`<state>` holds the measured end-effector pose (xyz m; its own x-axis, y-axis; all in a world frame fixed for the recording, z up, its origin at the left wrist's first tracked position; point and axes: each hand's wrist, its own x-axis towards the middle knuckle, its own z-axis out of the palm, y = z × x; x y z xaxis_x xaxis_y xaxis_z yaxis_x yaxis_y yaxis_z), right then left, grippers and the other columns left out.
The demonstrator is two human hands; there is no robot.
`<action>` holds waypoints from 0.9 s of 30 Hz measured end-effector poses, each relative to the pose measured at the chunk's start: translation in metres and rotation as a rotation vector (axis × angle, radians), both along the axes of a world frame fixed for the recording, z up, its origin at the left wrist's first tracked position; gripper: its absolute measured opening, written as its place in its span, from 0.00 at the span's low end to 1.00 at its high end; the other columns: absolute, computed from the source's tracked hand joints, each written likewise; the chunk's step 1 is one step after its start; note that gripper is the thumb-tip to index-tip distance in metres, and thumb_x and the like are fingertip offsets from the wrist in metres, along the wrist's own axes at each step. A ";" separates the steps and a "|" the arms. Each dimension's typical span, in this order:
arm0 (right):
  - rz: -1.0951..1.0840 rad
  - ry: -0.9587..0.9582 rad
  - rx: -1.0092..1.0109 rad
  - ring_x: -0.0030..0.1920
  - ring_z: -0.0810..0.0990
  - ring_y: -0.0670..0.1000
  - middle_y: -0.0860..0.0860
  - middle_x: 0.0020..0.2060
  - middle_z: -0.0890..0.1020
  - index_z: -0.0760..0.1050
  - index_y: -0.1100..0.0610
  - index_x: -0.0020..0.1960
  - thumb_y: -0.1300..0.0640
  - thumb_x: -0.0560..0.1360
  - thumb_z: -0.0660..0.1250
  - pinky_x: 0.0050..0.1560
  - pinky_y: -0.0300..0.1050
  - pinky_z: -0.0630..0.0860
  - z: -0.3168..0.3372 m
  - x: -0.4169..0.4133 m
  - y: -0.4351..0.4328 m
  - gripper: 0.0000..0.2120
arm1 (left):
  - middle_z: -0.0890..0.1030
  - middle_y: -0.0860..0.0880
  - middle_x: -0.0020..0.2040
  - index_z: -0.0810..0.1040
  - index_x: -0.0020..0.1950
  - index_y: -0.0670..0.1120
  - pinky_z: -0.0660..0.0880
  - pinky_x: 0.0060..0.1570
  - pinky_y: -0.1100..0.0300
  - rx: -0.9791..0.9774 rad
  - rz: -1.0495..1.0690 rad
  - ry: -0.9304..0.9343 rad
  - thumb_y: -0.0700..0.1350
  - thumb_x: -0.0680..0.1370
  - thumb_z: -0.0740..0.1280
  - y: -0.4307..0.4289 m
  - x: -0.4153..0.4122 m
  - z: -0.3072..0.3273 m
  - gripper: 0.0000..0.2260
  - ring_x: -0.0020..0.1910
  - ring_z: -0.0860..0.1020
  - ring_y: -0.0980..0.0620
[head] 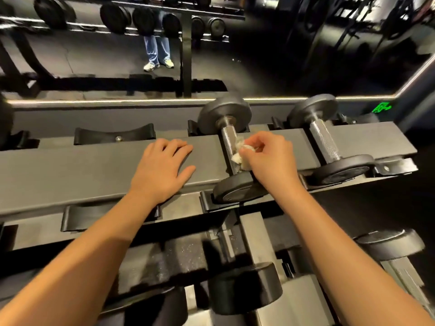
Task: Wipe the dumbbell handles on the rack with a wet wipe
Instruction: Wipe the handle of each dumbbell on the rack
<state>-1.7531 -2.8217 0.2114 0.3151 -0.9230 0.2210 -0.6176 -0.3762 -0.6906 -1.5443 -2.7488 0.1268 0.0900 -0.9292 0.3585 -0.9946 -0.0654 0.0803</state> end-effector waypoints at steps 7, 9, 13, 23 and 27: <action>0.021 0.054 0.050 0.43 0.75 0.45 0.47 0.40 0.77 0.79 0.57 0.48 0.59 0.75 0.68 0.40 0.34 0.71 0.007 0.035 -0.041 0.03 | 0.74 0.47 0.65 0.72 0.69 0.44 0.64 0.64 0.49 0.053 -0.008 0.023 0.58 0.78 0.54 -0.003 0.001 0.002 0.26 0.65 0.69 0.45; 0.039 0.101 0.083 0.45 0.75 0.46 0.49 0.45 0.78 0.79 0.57 0.50 0.59 0.74 0.68 0.43 0.36 0.70 0.009 0.036 -0.041 0.05 | 0.73 0.48 0.67 0.71 0.70 0.44 0.64 0.66 0.48 0.080 -0.002 0.025 0.58 0.79 0.54 -0.004 0.001 0.002 0.26 0.68 0.68 0.45; 0.107 0.292 0.182 0.42 0.74 0.47 0.49 0.43 0.78 0.77 0.55 0.43 0.59 0.71 0.72 0.36 0.36 0.68 0.010 0.009 -0.025 0.04 | 0.73 0.48 0.68 0.71 0.70 0.45 0.63 0.67 0.49 0.074 0.009 0.026 0.57 0.79 0.54 -0.004 0.000 0.002 0.25 0.68 0.68 0.45; 0.082 0.104 0.114 0.47 0.73 0.43 0.52 0.52 0.80 0.81 0.59 0.52 0.59 0.75 0.69 0.46 0.33 0.69 0.012 0.035 -0.042 0.07 | 0.75 0.48 0.66 0.72 0.69 0.45 0.62 0.65 0.52 0.045 0.030 0.016 0.56 0.78 0.54 -0.003 -0.003 0.002 0.25 0.66 0.69 0.45; 0.168 0.301 0.204 0.48 0.75 0.46 0.50 0.53 0.79 0.81 0.56 0.50 0.60 0.71 0.72 0.47 0.37 0.69 0.012 0.008 -0.032 0.07 | 0.75 0.48 0.66 0.73 0.70 0.45 0.62 0.66 0.52 0.040 0.035 0.028 0.56 0.78 0.54 -0.003 -0.003 0.002 0.25 0.67 0.69 0.46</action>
<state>-1.7448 -2.8539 0.2237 0.4881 -0.8685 -0.0866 -0.7452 -0.3630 -0.5593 -1.5474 -2.7515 0.1284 0.1322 -0.9387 0.3182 -0.9891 -0.1037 0.1050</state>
